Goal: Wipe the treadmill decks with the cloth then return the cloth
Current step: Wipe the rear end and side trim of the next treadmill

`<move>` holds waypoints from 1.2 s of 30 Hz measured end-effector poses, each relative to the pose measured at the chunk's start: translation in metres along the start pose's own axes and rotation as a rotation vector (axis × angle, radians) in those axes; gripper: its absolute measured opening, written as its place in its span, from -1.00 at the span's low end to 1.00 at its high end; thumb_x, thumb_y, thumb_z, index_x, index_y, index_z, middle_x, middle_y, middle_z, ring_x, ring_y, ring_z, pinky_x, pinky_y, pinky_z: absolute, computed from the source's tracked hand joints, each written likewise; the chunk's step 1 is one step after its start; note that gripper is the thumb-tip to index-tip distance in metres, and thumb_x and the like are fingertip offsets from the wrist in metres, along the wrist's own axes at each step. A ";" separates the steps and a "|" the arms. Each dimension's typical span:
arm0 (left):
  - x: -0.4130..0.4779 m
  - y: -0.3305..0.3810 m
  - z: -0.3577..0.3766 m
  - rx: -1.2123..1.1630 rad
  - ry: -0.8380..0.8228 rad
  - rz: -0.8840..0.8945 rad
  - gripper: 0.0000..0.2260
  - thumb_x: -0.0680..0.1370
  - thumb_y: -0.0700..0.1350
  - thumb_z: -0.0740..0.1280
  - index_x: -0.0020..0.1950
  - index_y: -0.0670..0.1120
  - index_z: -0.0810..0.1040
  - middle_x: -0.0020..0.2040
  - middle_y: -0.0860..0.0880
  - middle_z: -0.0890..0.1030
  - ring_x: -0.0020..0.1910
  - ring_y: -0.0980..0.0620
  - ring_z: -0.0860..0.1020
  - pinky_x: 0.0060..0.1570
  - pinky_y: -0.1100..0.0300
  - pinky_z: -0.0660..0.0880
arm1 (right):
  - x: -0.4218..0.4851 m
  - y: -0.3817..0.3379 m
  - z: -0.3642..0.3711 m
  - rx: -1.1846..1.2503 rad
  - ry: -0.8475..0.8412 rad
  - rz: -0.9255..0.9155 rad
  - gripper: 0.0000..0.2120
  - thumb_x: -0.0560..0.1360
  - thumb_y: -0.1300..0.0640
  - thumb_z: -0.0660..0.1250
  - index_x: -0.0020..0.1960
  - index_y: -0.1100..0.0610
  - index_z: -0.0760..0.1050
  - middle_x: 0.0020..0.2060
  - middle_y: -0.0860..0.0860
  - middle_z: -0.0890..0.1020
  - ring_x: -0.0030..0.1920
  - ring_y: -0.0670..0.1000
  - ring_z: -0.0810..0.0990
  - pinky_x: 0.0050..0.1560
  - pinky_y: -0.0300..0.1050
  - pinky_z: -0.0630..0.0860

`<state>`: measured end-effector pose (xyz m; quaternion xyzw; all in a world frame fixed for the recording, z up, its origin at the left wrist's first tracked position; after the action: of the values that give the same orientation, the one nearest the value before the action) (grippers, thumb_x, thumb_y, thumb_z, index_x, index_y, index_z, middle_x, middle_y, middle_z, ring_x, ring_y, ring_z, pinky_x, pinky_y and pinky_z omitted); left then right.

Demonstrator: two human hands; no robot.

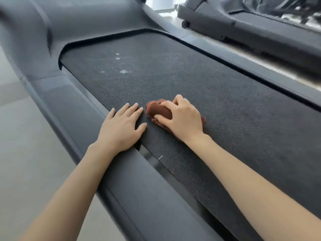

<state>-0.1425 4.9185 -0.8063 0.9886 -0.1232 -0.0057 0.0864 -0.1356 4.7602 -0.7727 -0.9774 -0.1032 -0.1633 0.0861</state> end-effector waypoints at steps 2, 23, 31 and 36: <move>0.002 0.005 0.002 0.014 -0.006 0.019 -0.44 0.58 0.20 0.00 0.53 0.04 0.05 0.55 0.09 0.02 0.52 0.06 -0.05 0.47 -0.04 -0.10 | -0.030 0.005 -0.013 0.036 -0.010 -0.012 -0.61 0.44 -0.22 0.31 0.17 -0.05 0.53 -0.08 0.03 0.45 -0.02 0.04 0.48 -0.07 -0.07 0.40; -0.016 0.051 0.015 -0.015 -0.009 0.241 -0.38 0.53 0.28 -0.11 0.54 0.06 -0.06 0.55 0.12 -0.08 0.52 0.08 -0.15 0.47 -0.02 -0.17 | -0.070 0.102 -0.039 -0.073 0.033 0.182 -0.65 0.40 -0.23 0.35 0.08 -0.05 0.54 -0.15 -0.02 0.45 -0.11 0.04 0.52 -0.21 -0.16 0.36; -0.021 0.048 0.011 -0.009 -0.023 0.215 -0.40 0.52 0.30 -0.14 0.53 0.14 -0.14 0.52 0.22 -0.18 0.49 0.17 -0.24 0.48 0.06 -0.23 | 0.070 0.155 0.008 -0.123 0.017 0.307 -0.57 0.51 -0.21 0.22 0.21 0.07 0.46 0.06 0.15 0.46 0.11 0.19 0.47 0.00 0.03 0.43; -0.015 0.043 0.010 -0.022 -0.042 0.223 -0.46 0.55 0.28 -0.09 0.51 0.22 -0.09 0.48 0.30 -0.16 0.48 0.24 -0.22 0.48 0.10 -0.23 | 0.057 0.130 0.003 -0.075 0.024 0.182 -0.58 0.49 -0.19 0.25 0.18 0.09 0.49 0.03 0.14 0.48 0.09 0.16 0.47 0.07 0.01 0.40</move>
<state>-0.1676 4.8789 -0.8090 0.9674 -0.2341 -0.0180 0.0950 -0.0518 4.6457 -0.7740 -0.9833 -0.0066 -0.1701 0.0651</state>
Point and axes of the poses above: each hand's wrist, its own x-axis towards the middle knuckle, its own z-axis out of the palm, y = z × x, the point moved 6 cm from there along x, towards the middle knuckle
